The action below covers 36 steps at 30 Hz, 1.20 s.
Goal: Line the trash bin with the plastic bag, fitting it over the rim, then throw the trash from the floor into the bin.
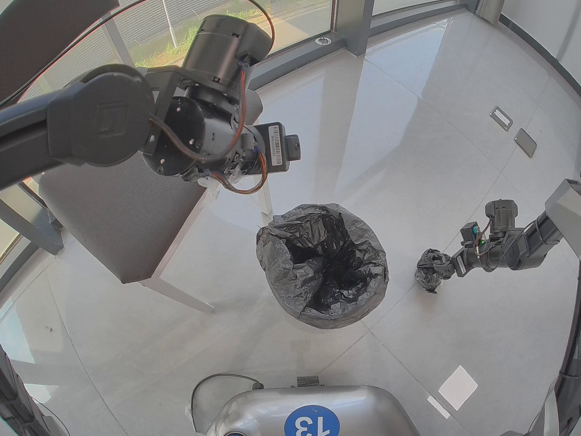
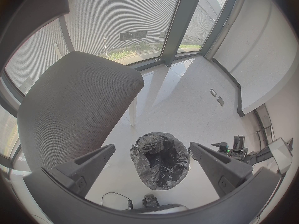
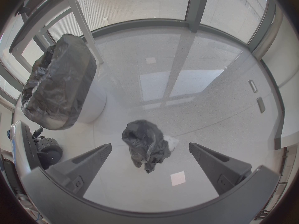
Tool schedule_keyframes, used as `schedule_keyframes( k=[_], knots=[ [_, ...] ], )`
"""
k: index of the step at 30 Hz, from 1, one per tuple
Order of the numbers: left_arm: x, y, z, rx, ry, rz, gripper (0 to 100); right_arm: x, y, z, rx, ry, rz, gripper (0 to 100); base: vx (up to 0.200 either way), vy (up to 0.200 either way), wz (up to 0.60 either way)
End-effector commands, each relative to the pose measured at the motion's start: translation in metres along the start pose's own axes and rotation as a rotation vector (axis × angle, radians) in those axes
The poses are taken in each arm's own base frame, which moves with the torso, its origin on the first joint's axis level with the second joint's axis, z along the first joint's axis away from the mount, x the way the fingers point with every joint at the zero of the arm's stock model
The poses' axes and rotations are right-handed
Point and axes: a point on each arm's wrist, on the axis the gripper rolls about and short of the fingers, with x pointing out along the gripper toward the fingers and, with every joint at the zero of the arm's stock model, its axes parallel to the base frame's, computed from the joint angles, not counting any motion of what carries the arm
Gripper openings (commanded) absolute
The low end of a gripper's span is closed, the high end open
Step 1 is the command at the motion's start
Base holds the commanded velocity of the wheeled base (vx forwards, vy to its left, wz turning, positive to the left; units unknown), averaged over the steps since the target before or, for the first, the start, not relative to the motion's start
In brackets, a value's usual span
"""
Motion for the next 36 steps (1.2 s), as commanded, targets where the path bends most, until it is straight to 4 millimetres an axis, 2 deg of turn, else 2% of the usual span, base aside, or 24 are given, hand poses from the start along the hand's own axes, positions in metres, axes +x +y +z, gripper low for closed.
schedule_keyframes(
  k=[1, 13, 23, 24, 36],
  knots=[
    [0.003, -0.001, -0.001, 0.000, 0.004, 0.002, 100, 0.024, 0.004, -0.018, 0.018, 0.065, 0.037, 100, 0.000, 0.000, 0.00],
    [0.011, -0.003, -0.005, 0.003, 0.016, 0.018, 100, 0.060, -0.004, -0.023, 0.016, 0.061, 0.034, 100, 0.000, 0.000, 0.00],
    [0.012, -0.005, -0.008, 0.006, 0.023, 0.018, 100, 0.067, -0.010, -0.017, 0.016, 0.039, 0.027, 100, 0.000, 0.000, 0.00],
    [0.012, -0.006, -0.008, 0.007, 0.021, 0.016, 100, 0.067, -0.010, -0.017, 0.017, 0.037, 0.030, 0, 0.000, 0.000, 0.00],
    [0.017, -0.010, -0.012, 0.016, 0.030, 0.012, 100, 0.065, -0.013, -0.019, 0.020, 0.039, 0.024, 0, 0.000, 0.000, 0.00]
  ],
)
